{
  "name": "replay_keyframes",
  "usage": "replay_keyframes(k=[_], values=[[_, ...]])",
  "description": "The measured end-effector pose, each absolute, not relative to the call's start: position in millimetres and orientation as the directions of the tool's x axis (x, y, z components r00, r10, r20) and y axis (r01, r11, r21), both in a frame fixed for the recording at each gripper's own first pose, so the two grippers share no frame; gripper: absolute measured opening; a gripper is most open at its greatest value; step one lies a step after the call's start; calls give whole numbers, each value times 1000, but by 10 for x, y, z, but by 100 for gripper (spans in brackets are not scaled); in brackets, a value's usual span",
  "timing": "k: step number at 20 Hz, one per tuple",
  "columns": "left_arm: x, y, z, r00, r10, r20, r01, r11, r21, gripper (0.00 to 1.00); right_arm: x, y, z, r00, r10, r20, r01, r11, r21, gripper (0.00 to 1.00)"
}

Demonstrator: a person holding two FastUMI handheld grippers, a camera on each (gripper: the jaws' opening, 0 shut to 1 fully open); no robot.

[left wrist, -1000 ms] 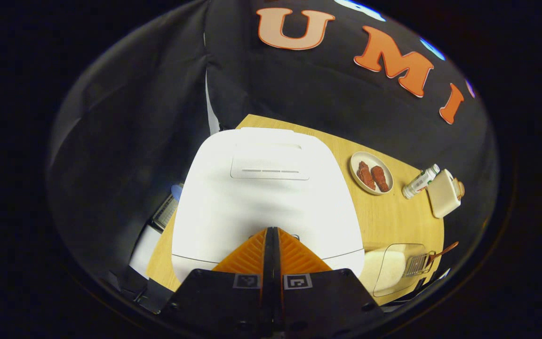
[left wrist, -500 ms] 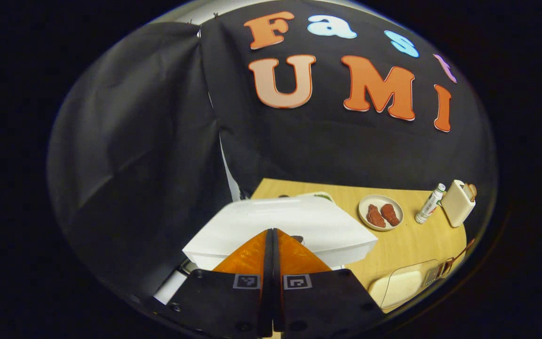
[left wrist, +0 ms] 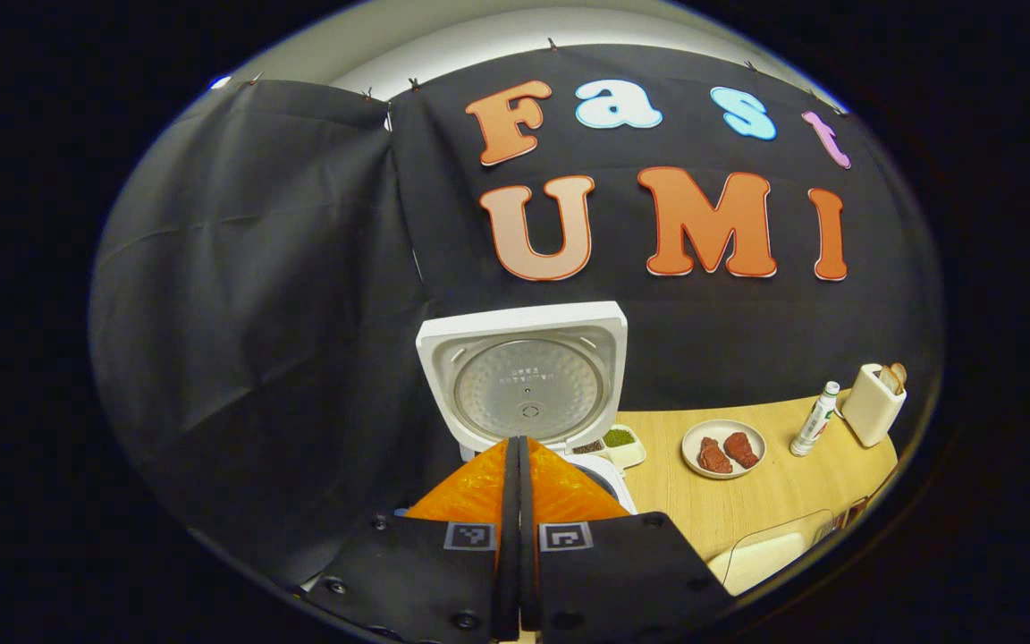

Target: Close the left gripper, press the button to open the rice cooker; take a wooden spoon from the chopstick holder with the right hand, scoop a spoonful of rice and pour it into the rice cooker, then put the wooden spoon back into the chopstick holder.

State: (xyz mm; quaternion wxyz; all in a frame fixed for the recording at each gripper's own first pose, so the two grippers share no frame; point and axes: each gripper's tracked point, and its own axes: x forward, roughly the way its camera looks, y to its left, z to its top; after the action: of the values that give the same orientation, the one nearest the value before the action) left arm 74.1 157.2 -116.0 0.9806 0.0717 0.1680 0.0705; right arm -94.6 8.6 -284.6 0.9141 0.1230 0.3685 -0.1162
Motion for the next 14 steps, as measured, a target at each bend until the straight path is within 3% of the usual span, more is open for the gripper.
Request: replay_keyframes(k=[6, 8, 9, 10, 11, 12, 14], values=[[454, 1511, -1163, 944, 160, -288, -111, 977, 180, 6, -926, 245, -3223, 645, -66, -762, 321, 928, 191, 92], [388, 1488, -1067, 956, 145, -256, -104, 980, 169, 31, -894, 237, -3294, 636, -53, -770, 346, 911, 223, 91], [364, 1483, -1026, 959, 141, -245, -101, 981, 167, 53, -876, 248, -3325, 632, -41, -774, 363, 898, 249, 91], [337, 1496, -998, 962, 146, -231, -107, 979, 173, 61, -877, 254, -3360, 626, -30, -779, 382, 883, 273, 89], [322, 1510, -991, 962, 152, -228, -111, 977, 185, 66, -872, 268, -3399, 621, -19, -784, 398, 869, 294, 88], [302, 1517, -990, 962, 157, -225, -113, 974, 194, 62, -860, 281, -3441, 620, -16, -784, 410, 859, 307, 83], [279, 1531, -1030, 959, 159, -235, -111, 972, 206, 62, -839, 302, -3510, 614, -7, -790, 419, 851, 318, 75]])
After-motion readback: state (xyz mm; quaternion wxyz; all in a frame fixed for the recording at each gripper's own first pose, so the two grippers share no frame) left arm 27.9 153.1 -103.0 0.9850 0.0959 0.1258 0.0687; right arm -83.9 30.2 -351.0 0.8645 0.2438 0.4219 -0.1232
